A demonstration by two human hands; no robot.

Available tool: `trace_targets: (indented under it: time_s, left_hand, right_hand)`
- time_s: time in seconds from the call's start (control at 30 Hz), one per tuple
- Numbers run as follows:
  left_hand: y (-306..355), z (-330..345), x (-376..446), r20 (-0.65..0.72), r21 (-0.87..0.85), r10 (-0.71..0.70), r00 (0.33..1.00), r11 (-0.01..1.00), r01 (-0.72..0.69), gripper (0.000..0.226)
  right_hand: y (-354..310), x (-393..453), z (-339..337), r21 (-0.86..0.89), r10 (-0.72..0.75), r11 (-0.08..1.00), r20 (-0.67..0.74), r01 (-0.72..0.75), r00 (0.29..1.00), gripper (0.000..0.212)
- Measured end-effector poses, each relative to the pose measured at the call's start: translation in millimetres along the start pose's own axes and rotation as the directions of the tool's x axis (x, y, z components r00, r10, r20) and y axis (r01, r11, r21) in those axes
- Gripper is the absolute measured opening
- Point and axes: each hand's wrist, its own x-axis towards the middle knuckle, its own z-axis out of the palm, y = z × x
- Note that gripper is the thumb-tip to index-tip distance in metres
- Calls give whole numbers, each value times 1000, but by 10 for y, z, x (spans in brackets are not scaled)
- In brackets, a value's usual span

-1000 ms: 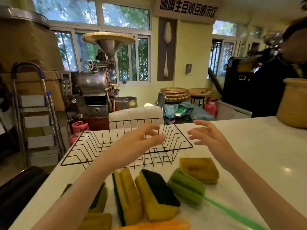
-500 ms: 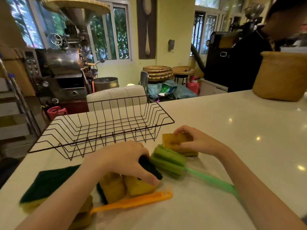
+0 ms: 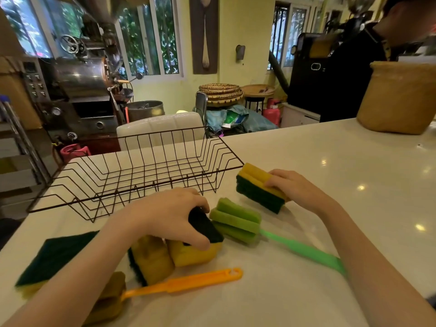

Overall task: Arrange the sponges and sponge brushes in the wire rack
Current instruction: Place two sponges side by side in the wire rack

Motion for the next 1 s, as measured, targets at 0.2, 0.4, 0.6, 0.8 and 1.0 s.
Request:
trace_targets:
  time_s: [0.2,0.4,0.6,0.8,1.0]
  left_hand:
    - [-22,44,29,-72,-50,35,997,998,-39,60]
    - [-72,70,63,-90,-78,39,995,996,-46,63]
    - [-86,92,59,-34,-65,-13,999,998,10,79]
    - [-123,97,47,-7,-114,-100,995,989,98,96]
    - [-91,81,20,15,-91,-152,988,984,152,76]
  right_hand:
    - [-31,-14,16,68,89,994,-70,-85,994,30]
    - [91,67,24,32,208,978,-145,-206,967,20]
    - [127,91,12,5,137,990,-272,-141,953,20]
    - [27,45,92,-84,-11,996,-223,-8,975,27]
    - [-43,-60,160,-208,-66,976,-17,61,998,46]
